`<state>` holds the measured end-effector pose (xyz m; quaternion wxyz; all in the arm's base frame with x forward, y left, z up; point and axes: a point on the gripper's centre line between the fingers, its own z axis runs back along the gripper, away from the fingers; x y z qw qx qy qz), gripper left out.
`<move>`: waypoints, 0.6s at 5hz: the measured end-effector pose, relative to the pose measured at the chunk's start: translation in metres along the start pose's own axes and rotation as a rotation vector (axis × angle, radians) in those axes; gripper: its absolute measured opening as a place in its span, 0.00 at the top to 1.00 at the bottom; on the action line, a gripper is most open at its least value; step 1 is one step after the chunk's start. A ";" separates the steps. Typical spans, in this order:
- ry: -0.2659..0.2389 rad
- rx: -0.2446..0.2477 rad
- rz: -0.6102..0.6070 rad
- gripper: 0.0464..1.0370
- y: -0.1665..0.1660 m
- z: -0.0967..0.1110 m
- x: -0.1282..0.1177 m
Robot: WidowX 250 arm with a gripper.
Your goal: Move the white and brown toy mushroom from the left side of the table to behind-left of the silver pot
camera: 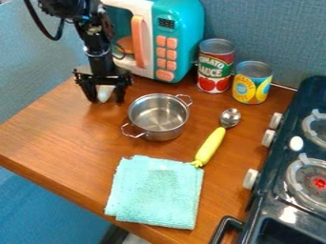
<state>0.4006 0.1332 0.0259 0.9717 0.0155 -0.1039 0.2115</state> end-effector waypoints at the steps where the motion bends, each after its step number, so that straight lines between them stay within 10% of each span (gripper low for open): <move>1: -0.006 -0.012 -0.027 0.04 -0.001 0.010 -0.007; 3: 0.047 0.063 -0.333 0.04 -0.019 0.094 -0.061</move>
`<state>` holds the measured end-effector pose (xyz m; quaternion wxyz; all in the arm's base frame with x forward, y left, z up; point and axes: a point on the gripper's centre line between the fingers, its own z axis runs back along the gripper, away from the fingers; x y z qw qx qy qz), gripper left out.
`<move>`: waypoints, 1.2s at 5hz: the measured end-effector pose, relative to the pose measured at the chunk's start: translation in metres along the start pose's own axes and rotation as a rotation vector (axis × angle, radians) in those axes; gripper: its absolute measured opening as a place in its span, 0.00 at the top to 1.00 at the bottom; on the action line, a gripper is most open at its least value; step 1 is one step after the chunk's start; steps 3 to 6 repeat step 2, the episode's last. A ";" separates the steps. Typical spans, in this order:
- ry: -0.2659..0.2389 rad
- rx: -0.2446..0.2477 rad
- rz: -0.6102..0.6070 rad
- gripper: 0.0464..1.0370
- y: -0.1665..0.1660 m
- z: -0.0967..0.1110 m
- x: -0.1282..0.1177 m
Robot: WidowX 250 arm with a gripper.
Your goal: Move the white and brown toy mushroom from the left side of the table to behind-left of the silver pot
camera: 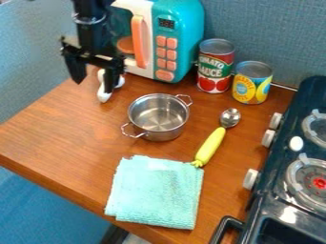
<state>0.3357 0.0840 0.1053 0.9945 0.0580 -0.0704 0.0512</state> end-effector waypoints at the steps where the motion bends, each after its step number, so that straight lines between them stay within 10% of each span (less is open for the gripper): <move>1: -0.004 -0.089 -0.188 0.04 -0.030 0.015 -0.019; 6: -0.019 -0.100 -0.278 0.04 -0.049 0.016 -0.027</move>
